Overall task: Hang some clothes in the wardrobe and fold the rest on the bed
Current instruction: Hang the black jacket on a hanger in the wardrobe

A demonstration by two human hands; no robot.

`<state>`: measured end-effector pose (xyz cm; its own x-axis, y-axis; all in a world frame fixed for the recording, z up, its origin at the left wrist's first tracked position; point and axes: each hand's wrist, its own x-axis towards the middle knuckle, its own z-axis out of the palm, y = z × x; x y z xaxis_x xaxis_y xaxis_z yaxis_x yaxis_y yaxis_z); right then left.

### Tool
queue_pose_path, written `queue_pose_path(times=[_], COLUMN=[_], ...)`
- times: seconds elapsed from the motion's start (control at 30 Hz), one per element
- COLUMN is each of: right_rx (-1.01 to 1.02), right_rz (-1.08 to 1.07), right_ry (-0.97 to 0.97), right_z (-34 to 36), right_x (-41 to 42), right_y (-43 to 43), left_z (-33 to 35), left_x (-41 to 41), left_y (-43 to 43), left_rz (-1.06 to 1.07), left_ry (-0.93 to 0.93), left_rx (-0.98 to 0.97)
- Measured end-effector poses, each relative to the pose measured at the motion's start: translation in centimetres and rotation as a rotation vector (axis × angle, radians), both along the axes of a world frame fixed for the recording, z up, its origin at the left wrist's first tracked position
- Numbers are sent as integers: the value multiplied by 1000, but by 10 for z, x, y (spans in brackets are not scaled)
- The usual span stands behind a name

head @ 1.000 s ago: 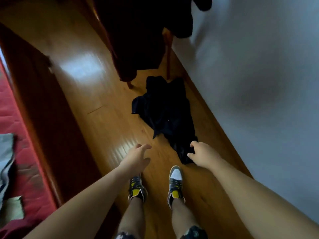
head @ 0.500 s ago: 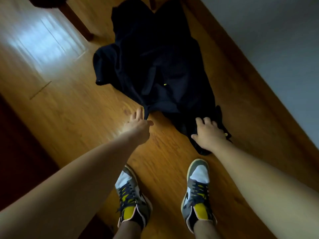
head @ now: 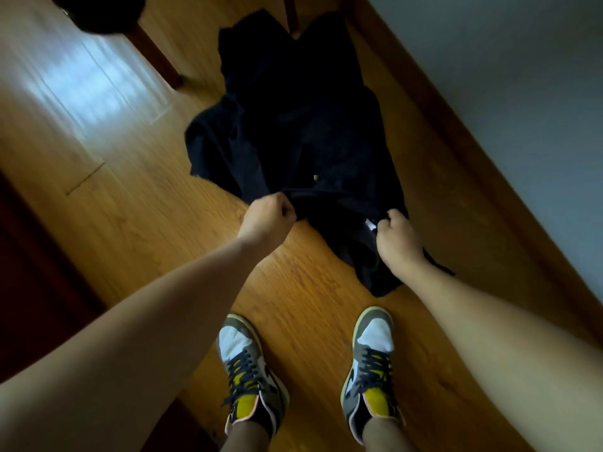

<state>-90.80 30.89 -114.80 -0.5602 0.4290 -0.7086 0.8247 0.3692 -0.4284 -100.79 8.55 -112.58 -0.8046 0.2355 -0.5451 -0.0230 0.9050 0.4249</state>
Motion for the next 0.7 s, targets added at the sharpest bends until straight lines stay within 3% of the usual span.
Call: queue_pose_path(times=[0.1, 0.23, 0.33, 0.5, 0.7], right_rx=[-14, -18, 25, 208, 474], right_rz=[71, 161, 361, 780, 1066], right_ry=[37, 175, 264, 322, 456], right_z=[79, 211, 325, 507, 687], right_x=[-25, -68, -101, -144, -164], right_y=[8, 13, 14, 18, 10], left_z=[82, 208, 311, 502, 718], left_x=[-12, -37, -58, -87, -79], left_y=[1, -12, -28, -55, -92], left_rz=[44, -82, -76, -113, -80], left_ry=[-2, 113, 224, 457, 629], left_rx=[28, -37, -47, -117, -117])
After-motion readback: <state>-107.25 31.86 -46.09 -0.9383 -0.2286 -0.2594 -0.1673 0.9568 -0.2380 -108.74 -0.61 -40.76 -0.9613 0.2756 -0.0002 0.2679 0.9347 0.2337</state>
